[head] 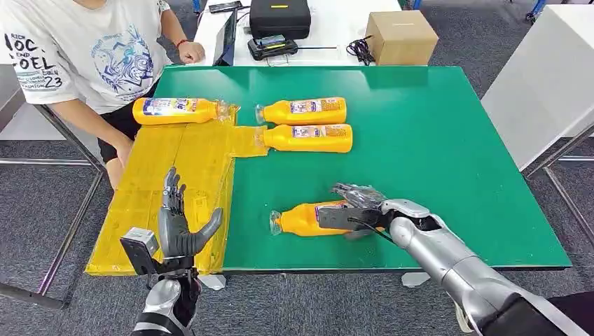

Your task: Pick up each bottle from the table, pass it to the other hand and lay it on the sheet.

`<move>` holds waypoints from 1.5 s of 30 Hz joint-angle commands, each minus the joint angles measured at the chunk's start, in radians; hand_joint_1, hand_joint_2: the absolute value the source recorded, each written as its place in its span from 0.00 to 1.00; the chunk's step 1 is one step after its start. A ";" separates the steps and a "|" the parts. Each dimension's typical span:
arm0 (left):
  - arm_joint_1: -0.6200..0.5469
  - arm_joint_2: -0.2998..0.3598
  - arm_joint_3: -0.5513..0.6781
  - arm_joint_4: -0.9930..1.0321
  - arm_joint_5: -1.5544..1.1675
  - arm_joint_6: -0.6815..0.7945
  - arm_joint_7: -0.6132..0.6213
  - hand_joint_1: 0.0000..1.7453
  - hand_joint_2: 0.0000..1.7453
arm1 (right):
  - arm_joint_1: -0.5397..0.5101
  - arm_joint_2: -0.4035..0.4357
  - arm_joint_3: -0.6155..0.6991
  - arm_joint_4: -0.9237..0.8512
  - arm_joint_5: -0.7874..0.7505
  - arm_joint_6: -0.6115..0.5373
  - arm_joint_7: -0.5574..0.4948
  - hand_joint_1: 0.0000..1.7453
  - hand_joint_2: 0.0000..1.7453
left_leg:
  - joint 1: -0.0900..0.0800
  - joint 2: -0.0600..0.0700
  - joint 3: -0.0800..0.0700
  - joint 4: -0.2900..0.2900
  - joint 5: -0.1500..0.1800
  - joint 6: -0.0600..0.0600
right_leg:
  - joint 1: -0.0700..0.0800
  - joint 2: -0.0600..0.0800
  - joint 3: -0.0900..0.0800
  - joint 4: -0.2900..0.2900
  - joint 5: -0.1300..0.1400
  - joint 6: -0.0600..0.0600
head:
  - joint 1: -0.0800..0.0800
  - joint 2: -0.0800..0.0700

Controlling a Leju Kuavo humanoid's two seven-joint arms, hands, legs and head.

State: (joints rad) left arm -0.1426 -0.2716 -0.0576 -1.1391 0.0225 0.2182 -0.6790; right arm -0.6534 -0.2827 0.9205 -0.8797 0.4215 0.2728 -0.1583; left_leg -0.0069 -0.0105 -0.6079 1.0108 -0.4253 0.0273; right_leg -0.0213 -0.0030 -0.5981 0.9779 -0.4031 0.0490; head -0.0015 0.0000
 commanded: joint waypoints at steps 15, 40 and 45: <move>-0.037 -0.011 0.007 0.074 0.018 -0.025 -0.008 0.00 1.00 | -0.031 0.037 0.142 0.133 0.035 -0.046 0.003 1.00 1.00 | 0.003 0.000 0.006 -0.001 -0.001 -0.003 | 0.003 -0.001 0.008 -0.003 -0.001 -0.003 | 0.000 0.000; 0.049 -0.015 0.024 -0.056 -0.007 -0.008 0.016 0.00 1.00 | 0.393 0.242 -0.435 -0.340 0.159 -0.582 -0.039 1.00 1.00 | 0.003 0.003 0.007 -0.001 -0.002 -0.003 | 0.003 0.002 0.007 -0.002 -0.001 -0.003 | 0.000 0.000; 0.062 -0.022 -0.005 -0.077 0.007 -0.008 0.032 0.00 1.00 | 0.556 0.356 -0.671 -0.635 0.113 -0.803 -0.222 1.00 1.00 | 0.002 -0.001 -0.002 0.001 -0.002 -0.002 | 0.002 -0.002 -0.001 0.002 -0.002 -0.002 | 0.000 0.000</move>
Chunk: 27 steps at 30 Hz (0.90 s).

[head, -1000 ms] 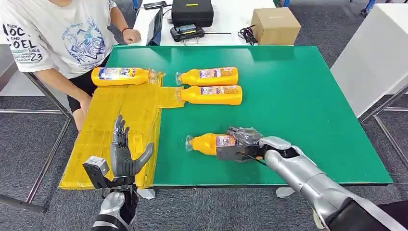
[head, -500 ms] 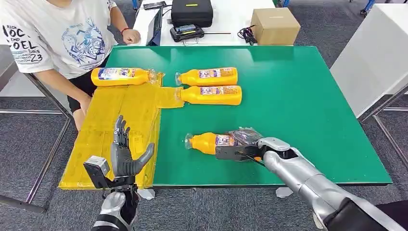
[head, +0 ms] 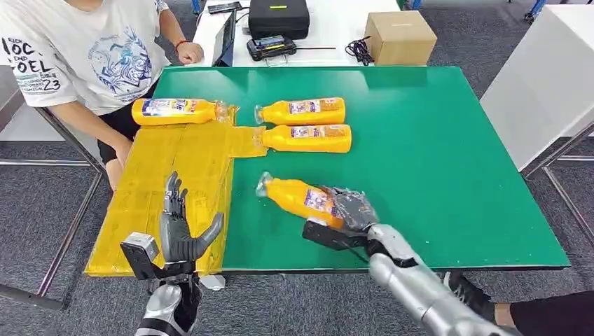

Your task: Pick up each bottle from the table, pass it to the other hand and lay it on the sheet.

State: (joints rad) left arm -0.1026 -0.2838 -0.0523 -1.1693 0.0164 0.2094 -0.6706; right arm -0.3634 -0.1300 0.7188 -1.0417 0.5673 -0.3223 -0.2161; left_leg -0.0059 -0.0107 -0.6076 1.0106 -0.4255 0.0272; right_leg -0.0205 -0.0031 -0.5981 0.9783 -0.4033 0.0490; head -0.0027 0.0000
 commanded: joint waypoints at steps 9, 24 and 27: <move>0.015 0.002 -0.076 -0.048 0.072 -0.051 0.083 0.00 1.00 | 0.360 0.279 -0.612 -0.522 -0.155 -0.297 -0.375 1.00 1.00 | 0.000 -0.005 -0.001 0.000 -0.001 -0.002 | 0.000 -0.004 0.001 -0.001 -0.003 -0.002 | 0.002 0.000; 0.024 0.038 -0.184 -0.068 0.231 -0.252 0.216 0.00 1.00 | 0.375 0.332 -0.581 -0.301 -0.180 -0.118 -0.444 1.00 1.00 | 0.000 0.000 0.003 -0.001 -0.001 -0.001 | 0.000 0.000 0.004 -0.003 -0.001 -0.002 | 0.001 0.000; 0.025 0.036 -0.206 -0.072 0.242 -0.268 0.227 0.00 1.00 | 0.367 0.364 -0.534 -0.209 -0.169 -0.116 -0.478 1.00 1.00 | 0.001 0.003 0.004 -0.002 -0.002 -0.002 | 0.001 0.002 0.004 -0.004 -0.001 -0.002 | 0.001 0.000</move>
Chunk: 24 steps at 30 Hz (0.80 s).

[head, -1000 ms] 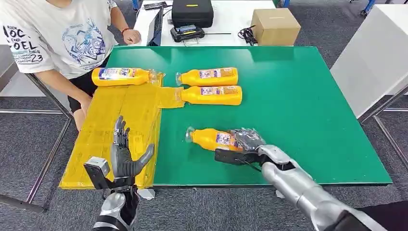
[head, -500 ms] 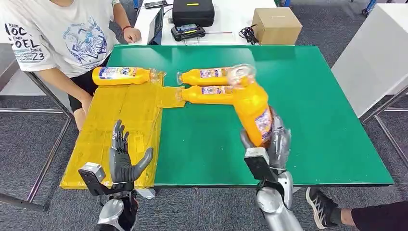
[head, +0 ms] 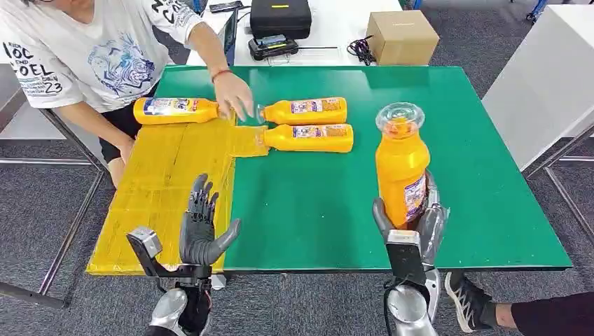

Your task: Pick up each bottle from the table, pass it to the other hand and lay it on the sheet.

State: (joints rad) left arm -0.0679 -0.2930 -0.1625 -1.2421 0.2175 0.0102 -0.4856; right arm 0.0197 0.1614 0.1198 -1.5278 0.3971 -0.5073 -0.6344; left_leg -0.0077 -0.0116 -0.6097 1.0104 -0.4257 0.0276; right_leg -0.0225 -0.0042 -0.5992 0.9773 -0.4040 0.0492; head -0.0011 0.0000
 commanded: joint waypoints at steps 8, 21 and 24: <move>-0.013 0.052 -0.099 0.003 0.042 -0.074 0.045 0.00 1.00 | -0.022 0.060 0.070 0.268 0.000 0.083 -0.053 1.00 1.00 | 0.001 0.001 0.002 -0.001 -0.001 -0.001 | 0.001 0.001 0.002 -0.001 0.000 -0.001 | 0.000 0.000; -0.038 0.053 -0.145 0.054 0.027 -0.088 0.059 0.00 1.00 | -0.153 0.125 0.349 0.632 0.042 0.011 -0.063 1.00 1.00 | 0.003 0.005 0.006 -0.001 -0.002 -0.003 | 0.003 0.004 0.005 -0.002 0.000 -0.003 | 0.000 0.000; -0.036 0.048 -0.147 0.055 0.026 -0.091 0.061 0.00 1.00 | -0.181 0.129 0.370 0.672 0.046 0.032 -0.051 1.00 1.00 | 0.002 0.002 0.002 -0.001 0.000 -0.001 | 0.002 0.002 0.002 -0.001 0.000 -0.001 | 0.000 0.000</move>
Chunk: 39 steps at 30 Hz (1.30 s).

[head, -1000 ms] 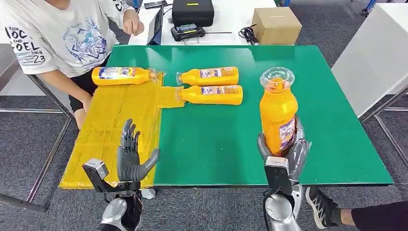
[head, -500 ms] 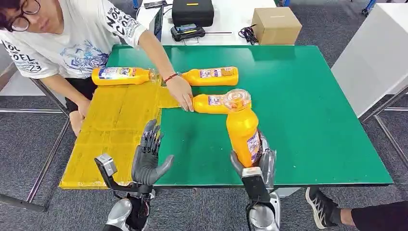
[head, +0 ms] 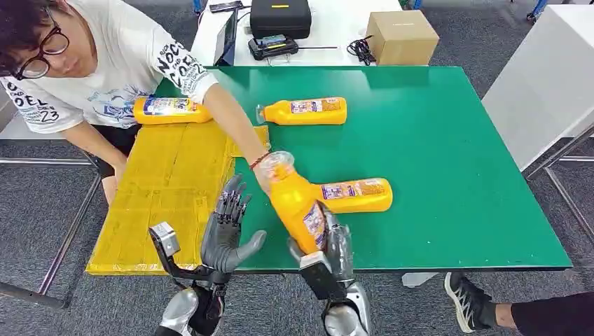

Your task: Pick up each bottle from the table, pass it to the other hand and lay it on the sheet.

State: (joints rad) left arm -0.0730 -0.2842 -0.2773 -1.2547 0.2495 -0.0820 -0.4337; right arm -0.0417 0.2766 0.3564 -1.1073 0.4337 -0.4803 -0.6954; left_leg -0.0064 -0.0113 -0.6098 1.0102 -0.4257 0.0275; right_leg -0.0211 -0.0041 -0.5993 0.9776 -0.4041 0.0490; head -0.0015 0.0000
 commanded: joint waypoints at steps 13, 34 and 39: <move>-0.034 0.036 -0.041 0.098 0.004 -0.021 0.042 0.00 1.00 | -0.171 0.039 0.182 0.354 0.029 -0.018 0.028 1.00 1.00 | 0.001 0.003 0.005 -0.001 -0.002 -0.003 | 0.002 0.002 0.005 -0.001 -0.001 -0.003 | 0.000 0.000; -0.064 0.038 -0.040 0.157 0.001 -0.026 0.056 0.00 1.00 | -0.195 0.048 0.223 0.377 0.067 -0.063 0.029 1.00 1.00 | 0.001 0.002 0.004 0.000 -0.002 -0.002 | 0.001 0.002 0.004 -0.001 -0.001 -0.003 | 0.000 0.000; -0.066 0.038 -0.039 0.160 0.001 -0.026 0.057 0.00 1.00 | -0.194 0.048 0.228 0.373 0.070 -0.066 0.027 1.00 1.00 | 0.001 0.001 0.003 0.000 -0.001 -0.002 | 0.001 0.001 0.003 -0.001 -0.001 -0.002 | 0.000 0.000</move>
State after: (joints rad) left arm -0.0960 -0.2708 -0.2907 -1.1745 0.2556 -0.1038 -0.3887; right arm -0.1913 0.3086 0.5295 -0.7973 0.4963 -0.5459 -0.6657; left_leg -0.0068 -0.0116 -0.6099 1.0102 -0.4256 0.0275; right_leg -0.0216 -0.0041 -0.5993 0.9776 -0.4041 0.0490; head -0.0011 0.0000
